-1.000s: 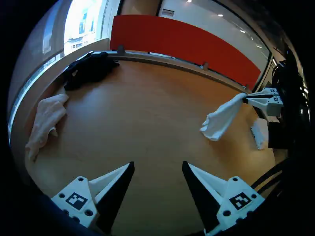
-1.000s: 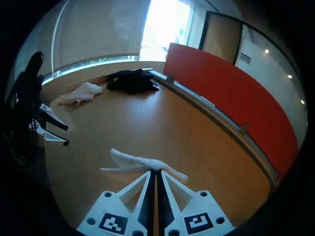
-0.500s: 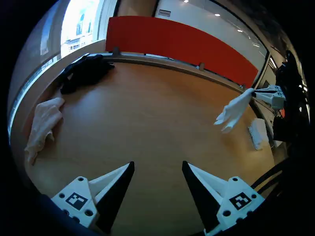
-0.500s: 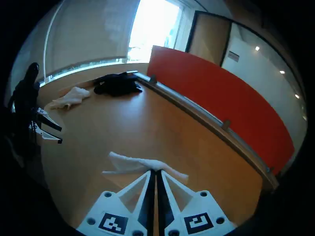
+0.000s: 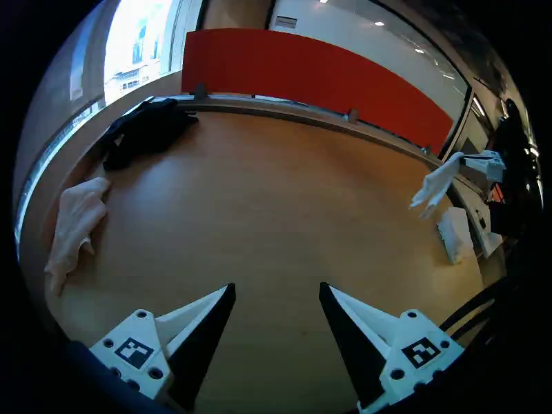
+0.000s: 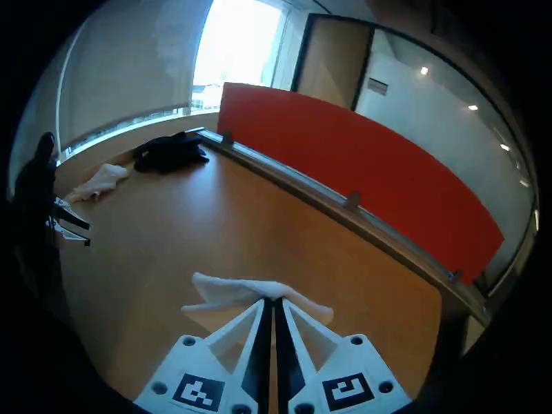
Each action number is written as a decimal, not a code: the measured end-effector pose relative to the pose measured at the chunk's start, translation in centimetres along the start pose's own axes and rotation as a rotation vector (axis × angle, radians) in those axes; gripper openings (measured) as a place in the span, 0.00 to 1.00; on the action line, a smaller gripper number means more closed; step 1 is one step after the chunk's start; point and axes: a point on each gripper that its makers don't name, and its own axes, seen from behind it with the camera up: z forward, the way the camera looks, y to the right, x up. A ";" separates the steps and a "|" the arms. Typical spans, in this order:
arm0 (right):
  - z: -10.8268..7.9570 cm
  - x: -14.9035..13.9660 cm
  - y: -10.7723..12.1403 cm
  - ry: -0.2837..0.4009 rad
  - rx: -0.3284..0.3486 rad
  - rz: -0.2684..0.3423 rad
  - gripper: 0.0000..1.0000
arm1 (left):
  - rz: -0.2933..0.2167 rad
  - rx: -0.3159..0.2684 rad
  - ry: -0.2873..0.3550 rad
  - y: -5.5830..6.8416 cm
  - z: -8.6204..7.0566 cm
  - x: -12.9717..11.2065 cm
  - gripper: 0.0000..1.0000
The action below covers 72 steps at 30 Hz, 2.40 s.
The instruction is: Fold towel
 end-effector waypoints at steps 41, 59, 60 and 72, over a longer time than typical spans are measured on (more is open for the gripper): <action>-8.3 -11.2 17.4 -0.131 -0.195 0.110 0.03 | 0.059 -0.008 -0.018 4.5 0.8 1.1 0.89; -8.7 -12.1 18.1 -0.132 -0.202 0.121 0.03 | 0.078 -0.017 -0.020 5.3 0.9 1.3 0.89; -8.6 -12.1 18.1 -0.133 -0.201 0.119 0.03 | 0.078 -0.016 -0.020 5.3 0.9 1.3 0.89; -7.5 -10.3 18.5 -0.116 -0.199 0.099 0.03 | 0.072 -0.011 -0.021 5.1 0.9 1.4 0.89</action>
